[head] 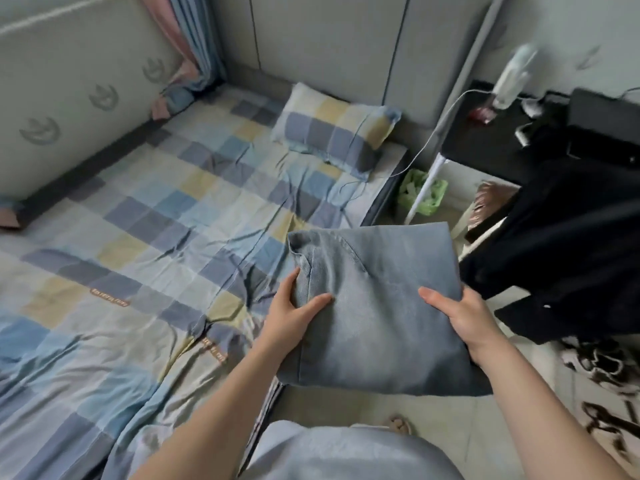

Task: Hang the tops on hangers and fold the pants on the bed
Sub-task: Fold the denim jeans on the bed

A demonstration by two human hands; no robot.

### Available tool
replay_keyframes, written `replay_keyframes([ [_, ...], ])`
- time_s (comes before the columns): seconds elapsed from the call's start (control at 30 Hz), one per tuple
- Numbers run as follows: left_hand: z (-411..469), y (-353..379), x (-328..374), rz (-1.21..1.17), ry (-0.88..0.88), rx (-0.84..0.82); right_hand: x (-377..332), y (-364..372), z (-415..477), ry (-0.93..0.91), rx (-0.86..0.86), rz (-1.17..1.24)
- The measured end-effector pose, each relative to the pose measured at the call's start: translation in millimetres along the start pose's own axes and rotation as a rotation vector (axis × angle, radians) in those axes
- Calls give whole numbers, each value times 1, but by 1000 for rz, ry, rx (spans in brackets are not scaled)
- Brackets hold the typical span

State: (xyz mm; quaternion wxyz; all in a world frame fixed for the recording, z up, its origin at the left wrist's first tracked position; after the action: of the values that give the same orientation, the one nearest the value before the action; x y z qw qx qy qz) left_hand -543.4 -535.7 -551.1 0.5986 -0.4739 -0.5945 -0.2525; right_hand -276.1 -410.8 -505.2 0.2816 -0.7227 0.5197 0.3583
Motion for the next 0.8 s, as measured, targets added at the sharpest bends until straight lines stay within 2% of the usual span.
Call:
replay_keyframes([
  [0.27,59,183,105,15,213,-147,-39,-197,16,-134,171,126],
  [0.4,87,272,159,-5,313,-273,-53,-283,14,-179,272,195],
  [0.8,157,517,277,-28,516,-735,-51,-465,3,-234,703,429],
])
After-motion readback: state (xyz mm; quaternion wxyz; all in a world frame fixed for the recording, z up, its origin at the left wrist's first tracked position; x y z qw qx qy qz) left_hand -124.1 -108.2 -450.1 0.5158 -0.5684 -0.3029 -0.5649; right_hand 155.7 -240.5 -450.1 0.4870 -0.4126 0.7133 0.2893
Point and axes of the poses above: each hand's wrist, its own z-axis towards the middle knuckle, its own y-axis out of the palm, x = y × z, the point moved 2 cm from there along z, towards the middle knuckle, and after that the axes turned 10 degrees about y, right-handed, at the moved point
